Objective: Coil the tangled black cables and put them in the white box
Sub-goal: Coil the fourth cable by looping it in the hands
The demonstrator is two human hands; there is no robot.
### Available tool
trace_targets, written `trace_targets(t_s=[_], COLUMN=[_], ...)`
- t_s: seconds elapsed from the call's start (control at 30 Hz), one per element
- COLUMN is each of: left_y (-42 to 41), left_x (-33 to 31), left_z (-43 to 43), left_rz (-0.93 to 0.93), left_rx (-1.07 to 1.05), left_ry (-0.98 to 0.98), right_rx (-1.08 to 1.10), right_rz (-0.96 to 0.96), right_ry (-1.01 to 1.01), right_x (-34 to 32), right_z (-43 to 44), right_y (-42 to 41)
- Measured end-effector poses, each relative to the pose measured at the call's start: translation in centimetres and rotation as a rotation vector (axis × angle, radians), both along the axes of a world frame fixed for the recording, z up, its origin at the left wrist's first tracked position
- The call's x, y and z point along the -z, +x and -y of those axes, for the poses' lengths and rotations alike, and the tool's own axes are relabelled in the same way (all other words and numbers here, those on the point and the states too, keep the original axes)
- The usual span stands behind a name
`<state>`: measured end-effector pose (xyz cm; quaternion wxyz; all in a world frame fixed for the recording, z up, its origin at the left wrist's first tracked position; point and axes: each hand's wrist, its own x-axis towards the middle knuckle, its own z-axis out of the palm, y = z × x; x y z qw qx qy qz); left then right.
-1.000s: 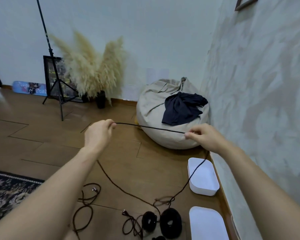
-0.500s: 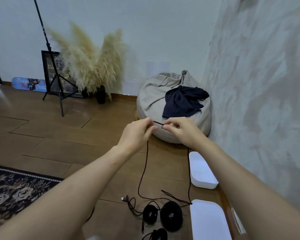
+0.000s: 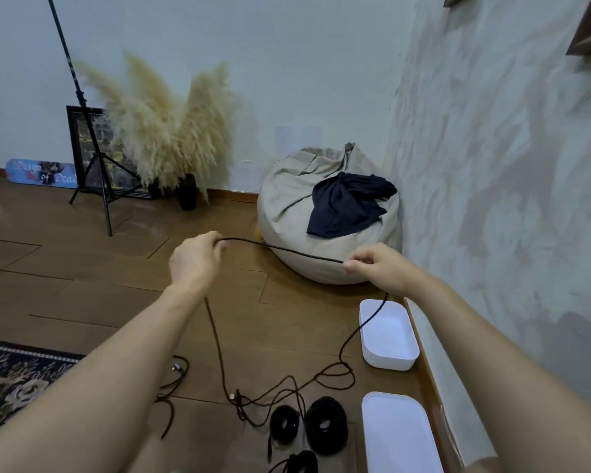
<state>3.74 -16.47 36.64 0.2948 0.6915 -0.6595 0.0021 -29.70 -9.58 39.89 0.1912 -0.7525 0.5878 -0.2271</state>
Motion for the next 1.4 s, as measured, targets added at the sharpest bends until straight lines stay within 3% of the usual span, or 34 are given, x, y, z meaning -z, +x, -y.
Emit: trace_targets(t_s=[0.17, 0.23, 0.3, 0.4, 0.53, 0.6, 0.77, 0.83, 0.9, 0.97, 1.07, 1.13, 1.27, 1.4], left_y=[-3.2, -4.6, -4.2, 0.1, 4.7, 3.7, -5.7, -7.5, -6.9, -4.8, -1.6, -1.6, -5.6, -7.3], left_x=[-1.3, -1.7, -2.1, -1.8, -0.4, -0.1, -1.0, -1.0, -1.0, -1.0, -0.7, -0.6, -0.9, -1.4], left_z=[-1.8, -2.3, -2.2, -1.3, 0.3, 0.4, -3.6, -4.5, -3.9, -2.6, -1.6, -1.6, -3.3, -4.1], left_rz=[-0.207, -0.207, -0.171, 0.006, 0.060, 0.076, 0.062, 0.004, 0.074, 0.150, 0.189, 0.205, -0.038, -0.204], left_rx=[0.456, 0.510, 0.423, 0.123, -0.124, -0.006, 0.689, 0.759, 0.650, 0.408, 0.155, 0.141, 0.557, 0.583], left_ry=[0.177, 0.125, 0.013, -0.072, 0.050, 0.115, 0.115, 0.116, 0.013, -0.029, 0.018, 0.075, 0.194, 0.066], right_rx=[0.056, 0.065, 0.060, 0.079, 0.116, 0.077, -0.032, -0.052, -0.060, -0.043, 0.002, -0.015, -0.051, -0.090], right_rz=[0.095, 0.145, 0.168, 0.119, 0.083, 0.061, 0.006, 0.030, 0.036, 0.023, 0.029, 0.040, 0.136, 0.243], right_ry=[-0.090, -0.123, -0.130, -0.099, -0.080, -0.079, -0.116, -0.135, -0.114, -0.057, 0.043, 0.064, 0.013, 0.028], right_x=[0.1, -0.5, -1.0, -1.4, -0.9, -0.2, 0.6, 0.6, 0.3, 0.6, 1.6, 2.0, 1.8, 1.5], right_z=[-0.3, -0.4, -0.4, -0.6, -0.6, -0.2, 0.9, 1.1, 0.9, 0.8, 0.8, 0.6, 0.5, 0.7], right_y=[1.0, 2.1, 1.9, -0.1, -3.0, -2.5, 3.4, 4.9, 5.0, 3.5, 0.8, 0.7, 3.5, 5.0])
